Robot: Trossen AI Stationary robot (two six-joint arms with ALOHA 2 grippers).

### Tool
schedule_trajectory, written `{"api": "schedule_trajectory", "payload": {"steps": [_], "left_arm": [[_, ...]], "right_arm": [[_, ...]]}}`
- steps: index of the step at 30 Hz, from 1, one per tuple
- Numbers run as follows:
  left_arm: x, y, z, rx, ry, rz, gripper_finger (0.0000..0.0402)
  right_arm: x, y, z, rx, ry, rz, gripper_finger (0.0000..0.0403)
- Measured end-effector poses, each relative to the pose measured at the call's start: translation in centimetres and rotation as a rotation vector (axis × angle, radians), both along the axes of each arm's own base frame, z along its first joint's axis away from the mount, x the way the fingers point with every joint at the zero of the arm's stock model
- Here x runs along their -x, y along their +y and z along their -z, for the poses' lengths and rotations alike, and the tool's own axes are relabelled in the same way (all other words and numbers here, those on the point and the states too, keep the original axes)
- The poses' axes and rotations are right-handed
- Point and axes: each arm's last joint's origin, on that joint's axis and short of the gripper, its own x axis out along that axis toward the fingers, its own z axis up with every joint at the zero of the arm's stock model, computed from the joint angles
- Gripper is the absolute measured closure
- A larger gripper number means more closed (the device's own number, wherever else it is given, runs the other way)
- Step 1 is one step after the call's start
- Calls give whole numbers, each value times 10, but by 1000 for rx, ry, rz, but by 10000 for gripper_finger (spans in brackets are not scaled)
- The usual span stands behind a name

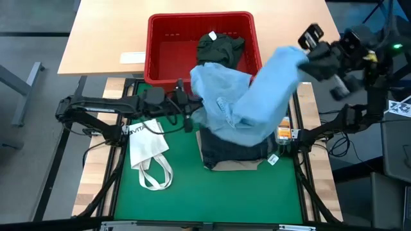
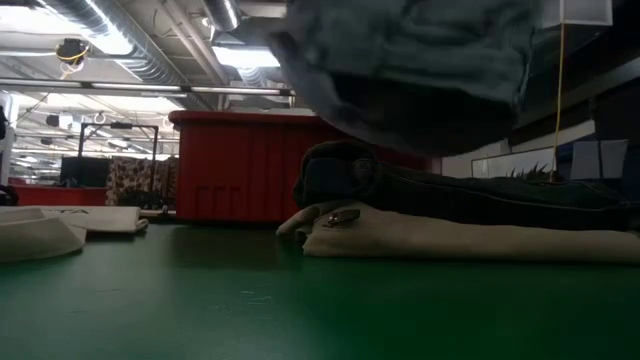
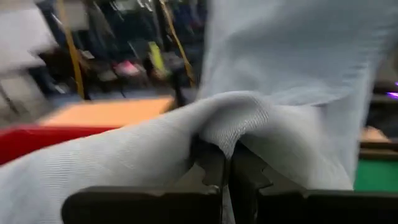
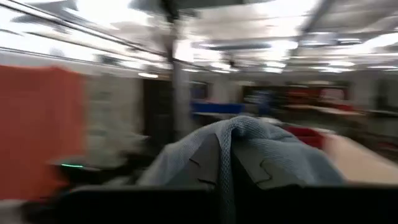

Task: Fold Laundry from Bin
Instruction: Fold the light blue jeans

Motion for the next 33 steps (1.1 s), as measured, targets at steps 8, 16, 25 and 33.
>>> {"api": "schedule_trajectory", "payload": {"steps": [8,16,25,33], "left_arm": [[20,-42,-31,263,136,98,400],[29,-73,-19,382,273,163,401],[32,-78,-11,357,341,123,401],[41,-57,-11,346,395,50,401]], "right_arm": [[-7,-54,24,-100,168,472,386],[-51,-112,76,-268,483,507,386],[-72,-140,117,-220,793,642,386],[-73,-146,119,-214,817,757,386]]}}
